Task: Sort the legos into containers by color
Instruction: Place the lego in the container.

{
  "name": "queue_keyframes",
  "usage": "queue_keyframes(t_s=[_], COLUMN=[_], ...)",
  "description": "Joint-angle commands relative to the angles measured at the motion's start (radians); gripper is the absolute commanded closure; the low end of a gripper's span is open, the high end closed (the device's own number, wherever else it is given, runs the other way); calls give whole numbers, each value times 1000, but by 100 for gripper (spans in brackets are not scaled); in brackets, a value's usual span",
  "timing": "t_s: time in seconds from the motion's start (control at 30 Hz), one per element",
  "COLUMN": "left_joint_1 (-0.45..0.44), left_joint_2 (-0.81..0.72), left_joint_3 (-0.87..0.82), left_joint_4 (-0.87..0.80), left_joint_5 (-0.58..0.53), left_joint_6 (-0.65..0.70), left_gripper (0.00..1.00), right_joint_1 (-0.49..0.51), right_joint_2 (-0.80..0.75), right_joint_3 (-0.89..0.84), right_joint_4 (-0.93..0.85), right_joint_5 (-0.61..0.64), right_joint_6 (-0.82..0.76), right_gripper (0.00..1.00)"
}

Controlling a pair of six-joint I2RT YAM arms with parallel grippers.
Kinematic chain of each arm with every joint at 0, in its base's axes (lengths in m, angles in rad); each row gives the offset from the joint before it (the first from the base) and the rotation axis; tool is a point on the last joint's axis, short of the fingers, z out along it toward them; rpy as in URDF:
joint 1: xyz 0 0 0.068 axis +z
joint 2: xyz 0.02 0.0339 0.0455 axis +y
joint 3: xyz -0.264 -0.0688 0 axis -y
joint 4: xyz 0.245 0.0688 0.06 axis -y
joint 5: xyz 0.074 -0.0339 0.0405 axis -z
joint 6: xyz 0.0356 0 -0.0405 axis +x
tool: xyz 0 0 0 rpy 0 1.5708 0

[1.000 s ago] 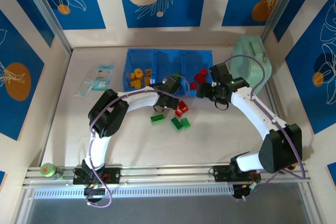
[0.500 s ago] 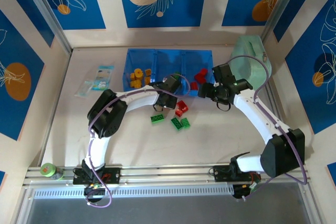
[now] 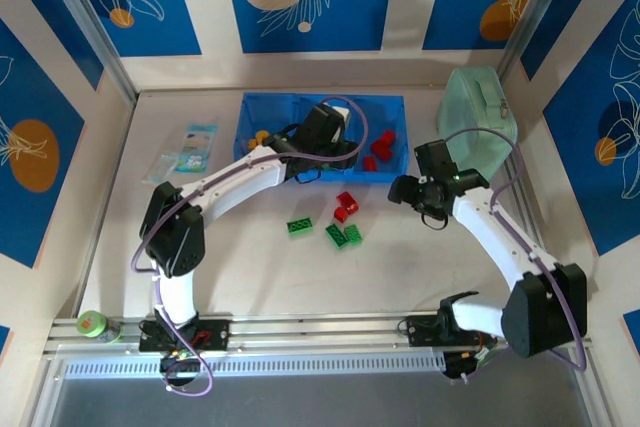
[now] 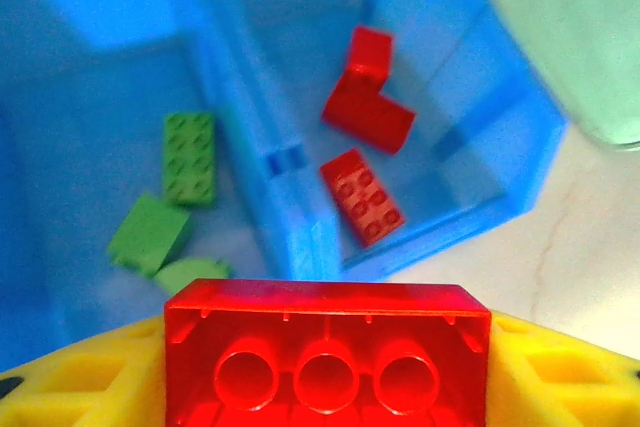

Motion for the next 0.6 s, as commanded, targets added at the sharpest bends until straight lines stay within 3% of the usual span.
queue_keyframes(t_s=[0.0, 0.33, 0.47, 0.5, 0.57], left_joint_1=[-10, -6, 4, 3, -2], left_joint_2=[76, 372, 481, 478, 442], left_joint_3=[68, 537, 767, 779, 741], left_joint_4=[38, -172, -301, -306, -288], left_joint_5=[81, 42, 38, 42, 43], left_joint_6=[53, 118, 136, 141, 143], left_gripper=[42, 41, 21, 13, 9], right_joint_1=[-26, -53, -26, -17, 3], right_joint_2=[-94, -169, -174, -176, -182], right_joint_3=[-12, -38, -40, -41, -44], right_joint_4=[-12, -31, -35, -38, -41], right_joint_5=[12, -45, -56, -54, -46], right_joint_6=[25, 2, -13, -17, -25], right_gripper=[19, 20, 21, 20, 20])
